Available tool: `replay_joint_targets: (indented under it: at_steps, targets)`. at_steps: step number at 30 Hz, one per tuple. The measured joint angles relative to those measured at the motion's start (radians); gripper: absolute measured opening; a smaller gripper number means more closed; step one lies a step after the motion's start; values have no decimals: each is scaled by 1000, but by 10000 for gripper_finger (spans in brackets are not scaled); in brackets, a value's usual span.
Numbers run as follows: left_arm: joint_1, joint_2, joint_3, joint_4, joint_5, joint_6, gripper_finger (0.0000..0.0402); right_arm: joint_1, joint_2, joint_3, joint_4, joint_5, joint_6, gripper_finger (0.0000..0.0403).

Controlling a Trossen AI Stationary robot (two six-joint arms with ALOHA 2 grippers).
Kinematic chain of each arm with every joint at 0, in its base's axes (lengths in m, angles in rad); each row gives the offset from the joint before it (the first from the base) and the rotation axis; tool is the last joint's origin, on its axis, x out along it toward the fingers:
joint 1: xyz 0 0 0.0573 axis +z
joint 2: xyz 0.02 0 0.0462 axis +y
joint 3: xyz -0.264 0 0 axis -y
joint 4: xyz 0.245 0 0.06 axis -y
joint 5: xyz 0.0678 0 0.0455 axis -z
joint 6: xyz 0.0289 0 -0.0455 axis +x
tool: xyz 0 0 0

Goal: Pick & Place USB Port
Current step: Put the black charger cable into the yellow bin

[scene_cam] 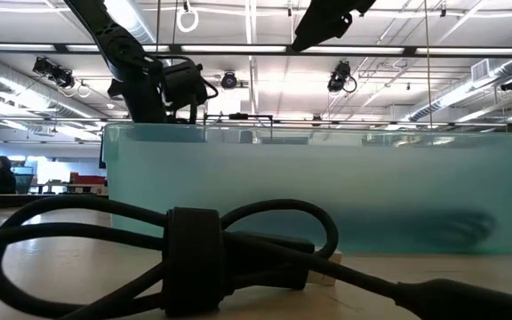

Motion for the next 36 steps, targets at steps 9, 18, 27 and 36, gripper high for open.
replay_joint_targets:
  at_steps: [9,18,27,36]
  targets:
    - [-2,-26,0,-46,-30,9,2,0,0,0,-9,0,2,201]
    - [-3,-167,0,-96,-34,3,1,0,0,0,-9,0,2,201]
    - [-28,-392,0,-204,-99,-8,1,-1,1,0,-29,42,2,201]
    - [-314,-434,1,-34,-110,6,0,-1,-5,0,-120,168,21,201]
